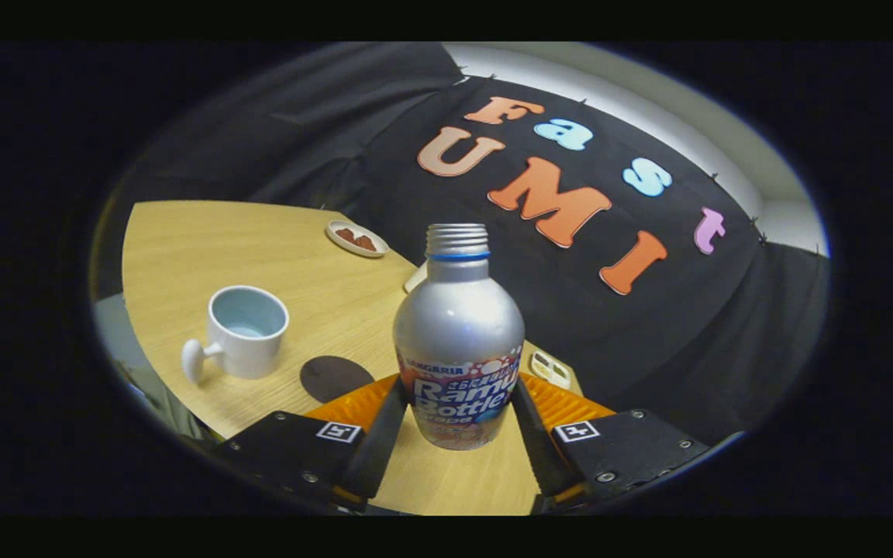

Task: Take the bottle from table, then pour the juice into the cup, finally place the bottle on the coaster

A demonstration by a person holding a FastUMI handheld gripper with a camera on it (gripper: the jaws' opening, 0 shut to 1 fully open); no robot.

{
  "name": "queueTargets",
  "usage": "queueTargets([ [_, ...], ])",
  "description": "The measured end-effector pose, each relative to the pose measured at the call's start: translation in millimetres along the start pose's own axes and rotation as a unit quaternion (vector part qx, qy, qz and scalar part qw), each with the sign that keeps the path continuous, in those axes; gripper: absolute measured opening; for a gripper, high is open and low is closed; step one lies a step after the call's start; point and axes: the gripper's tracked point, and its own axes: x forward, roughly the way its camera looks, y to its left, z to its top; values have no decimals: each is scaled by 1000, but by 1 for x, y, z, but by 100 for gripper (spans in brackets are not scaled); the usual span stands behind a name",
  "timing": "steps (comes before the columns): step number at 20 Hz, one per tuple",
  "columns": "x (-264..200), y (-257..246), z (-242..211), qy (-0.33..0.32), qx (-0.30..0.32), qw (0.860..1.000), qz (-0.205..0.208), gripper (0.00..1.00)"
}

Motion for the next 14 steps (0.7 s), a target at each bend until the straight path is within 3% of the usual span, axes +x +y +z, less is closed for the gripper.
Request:
queueTargets([
  [5,12,-5,5,-22,110,993,24,76],
  [14,53,18,-8,-19,270,959,84,76],
])
